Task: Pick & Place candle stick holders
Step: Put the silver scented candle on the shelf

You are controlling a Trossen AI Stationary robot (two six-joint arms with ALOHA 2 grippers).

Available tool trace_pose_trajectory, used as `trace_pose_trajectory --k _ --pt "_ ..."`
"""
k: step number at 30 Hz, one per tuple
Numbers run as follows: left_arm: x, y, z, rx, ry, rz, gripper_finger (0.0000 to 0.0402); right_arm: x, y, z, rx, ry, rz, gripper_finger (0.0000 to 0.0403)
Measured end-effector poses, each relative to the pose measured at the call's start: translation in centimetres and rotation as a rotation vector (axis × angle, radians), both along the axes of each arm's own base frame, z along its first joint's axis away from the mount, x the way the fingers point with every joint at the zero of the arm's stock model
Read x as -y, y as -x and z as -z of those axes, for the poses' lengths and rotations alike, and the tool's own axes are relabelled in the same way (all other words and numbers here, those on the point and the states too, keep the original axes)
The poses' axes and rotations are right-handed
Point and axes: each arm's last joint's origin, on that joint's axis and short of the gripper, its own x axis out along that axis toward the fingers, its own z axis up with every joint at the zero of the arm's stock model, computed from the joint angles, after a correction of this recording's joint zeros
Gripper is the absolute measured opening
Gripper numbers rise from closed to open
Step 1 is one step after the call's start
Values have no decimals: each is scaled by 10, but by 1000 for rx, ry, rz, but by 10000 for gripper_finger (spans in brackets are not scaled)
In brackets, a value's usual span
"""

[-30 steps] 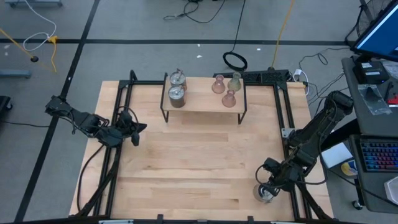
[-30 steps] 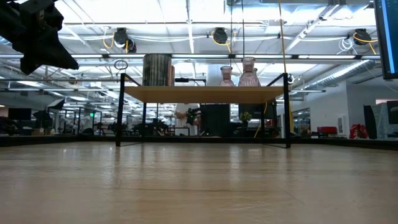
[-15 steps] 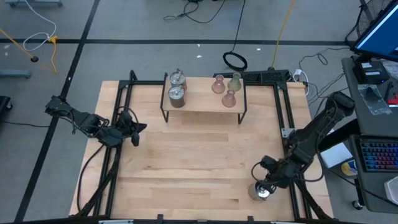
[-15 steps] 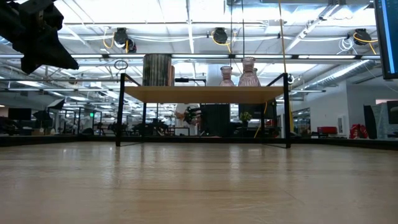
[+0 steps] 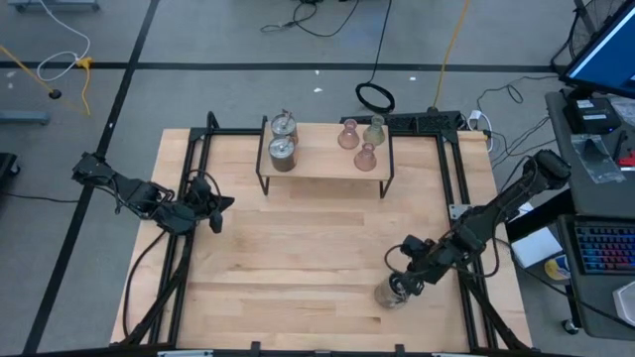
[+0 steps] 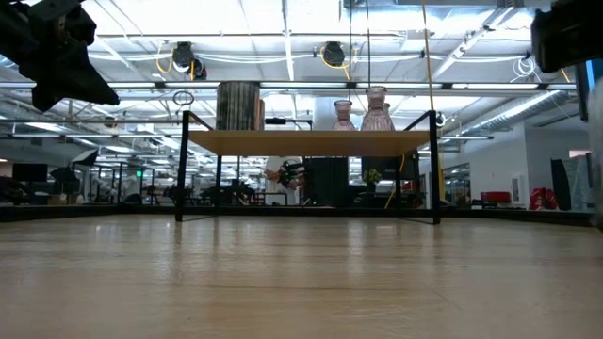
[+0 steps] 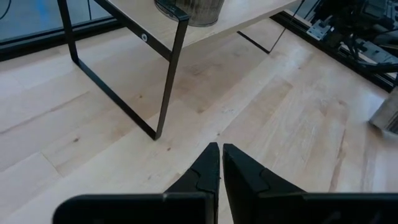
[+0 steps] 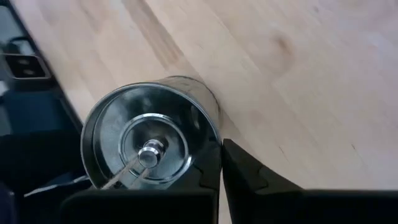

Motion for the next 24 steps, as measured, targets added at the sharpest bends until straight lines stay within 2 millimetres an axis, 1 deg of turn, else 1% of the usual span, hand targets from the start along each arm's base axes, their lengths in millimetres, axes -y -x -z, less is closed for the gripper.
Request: trace_pose_trajectory --k 9,16,20,24 --pt "0 0 0 -1 -3 2 21 12 -21 -8 145 -12 -24 1" --pt "0 0 0 -1 -2 1 21 24 -42 -19 321 -22 -17 1" --pt "0 0 0 -1 -2 2 21 35 -53 -33 409 7 -13 1" --pt "0 0 0 -1 -1 2 21 48 -65 -54 495 68 -17 0"
